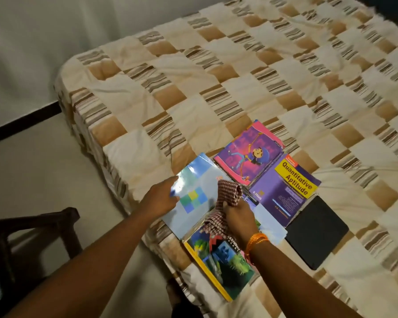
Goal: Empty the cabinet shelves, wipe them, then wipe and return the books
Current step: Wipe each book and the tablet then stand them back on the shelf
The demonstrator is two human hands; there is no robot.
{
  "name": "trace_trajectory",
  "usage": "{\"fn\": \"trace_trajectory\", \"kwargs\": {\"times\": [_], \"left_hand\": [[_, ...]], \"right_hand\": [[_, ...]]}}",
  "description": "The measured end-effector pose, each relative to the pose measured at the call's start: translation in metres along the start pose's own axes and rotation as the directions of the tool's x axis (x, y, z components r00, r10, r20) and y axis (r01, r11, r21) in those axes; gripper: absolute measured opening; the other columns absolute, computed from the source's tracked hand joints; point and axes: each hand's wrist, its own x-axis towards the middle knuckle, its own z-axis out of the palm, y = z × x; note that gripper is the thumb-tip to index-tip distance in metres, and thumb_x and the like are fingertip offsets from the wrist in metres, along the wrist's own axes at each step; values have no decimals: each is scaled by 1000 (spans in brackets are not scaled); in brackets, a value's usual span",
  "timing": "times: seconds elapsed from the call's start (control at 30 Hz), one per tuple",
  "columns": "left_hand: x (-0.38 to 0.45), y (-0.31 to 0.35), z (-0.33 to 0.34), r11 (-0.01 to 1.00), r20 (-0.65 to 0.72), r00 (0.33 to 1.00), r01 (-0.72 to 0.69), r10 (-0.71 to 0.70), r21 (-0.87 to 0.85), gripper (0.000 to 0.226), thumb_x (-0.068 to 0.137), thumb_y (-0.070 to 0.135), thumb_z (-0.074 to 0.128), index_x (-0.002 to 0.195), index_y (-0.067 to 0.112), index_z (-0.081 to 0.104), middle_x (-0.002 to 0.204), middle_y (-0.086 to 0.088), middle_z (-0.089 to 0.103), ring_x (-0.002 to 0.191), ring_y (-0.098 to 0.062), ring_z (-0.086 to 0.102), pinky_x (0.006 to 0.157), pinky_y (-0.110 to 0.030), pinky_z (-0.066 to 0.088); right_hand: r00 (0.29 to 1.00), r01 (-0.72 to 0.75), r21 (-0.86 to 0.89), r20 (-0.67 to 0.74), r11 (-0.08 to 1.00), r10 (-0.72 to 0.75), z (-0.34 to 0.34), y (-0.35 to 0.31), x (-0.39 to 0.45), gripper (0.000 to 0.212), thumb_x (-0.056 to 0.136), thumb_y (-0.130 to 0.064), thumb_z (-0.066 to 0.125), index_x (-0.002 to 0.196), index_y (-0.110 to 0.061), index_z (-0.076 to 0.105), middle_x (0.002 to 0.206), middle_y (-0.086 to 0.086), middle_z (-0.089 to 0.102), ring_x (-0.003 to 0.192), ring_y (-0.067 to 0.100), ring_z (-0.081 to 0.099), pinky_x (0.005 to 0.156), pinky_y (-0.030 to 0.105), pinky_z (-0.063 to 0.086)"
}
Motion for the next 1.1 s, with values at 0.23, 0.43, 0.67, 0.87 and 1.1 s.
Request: {"fn": "trace_trajectory", "kwargs": {"times": [0.23, 0.43, 0.67, 0.87, 1.1], "left_hand": [[65, -12, 36, 937, -181, 983, 40, 25, 348, 56, 91, 42, 66, 140, 26, 45, 133, -8, 49, 122, -35, 48, 93, -47, 46], [98, -21, 38, 975, -97, 991, 106, -88, 197, 65, 78, 49, 78, 131, 28, 48, 125, -7, 53, 116, -34, 53, 86, -43, 50], [96, -16, 24, 969, 85, 991, -123, 107, 216, 68, 89, 37, 72, 140, 14, 33, 110, -15, 64, 97, -34, 64, 70, -38, 47], [61, 0, 8, 969, 105, 976, -205, 191, 138, 48, 97, 27, 64, 133, 17, 34, 80, -13, 59, 71, -31, 57, 56, -35, 33], [-13, 29, -24, 979, -152, 976, -171, 153, -110, 44, 97, 24, 64, 134, 33, 40, 96, -14, 71, 81, -32, 66, 67, -41, 51]], "right_hand": [[998, 34, -83, 49, 996, -30, 59, 22, 69, 39, 94, -10, 51, 128, -21, 67, 124, 9, 70, 112, 30, 64, 87, 33, 50], [994, -35, -99, 102, 994, 45, 93, 33, 101, 50, 81, -33, 46, 127, -22, 63, 122, 9, 69, 111, 35, 64, 97, 44, 52], [963, -193, 27, 196, 981, 184, 98, 53, 134, 39, 72, -20, 51, 107, -18, 67, 100, 16, 73, 94, 38, 70, 85, 56, 58], [969, -187, 155, 192, 970, 156, 68, 32, 92, 27, 88, -11, 53, 105, -16, 73, 98, 21, 73, 90, 39, 70, 83, 59, 56], [984, -136, 454, 162, 880, 69, 13, 14, 9, 20, 101, -6, 54, 111, -15, 69, 108, 11, 76, 105, 34, 70, 95, 54, 55]]}}
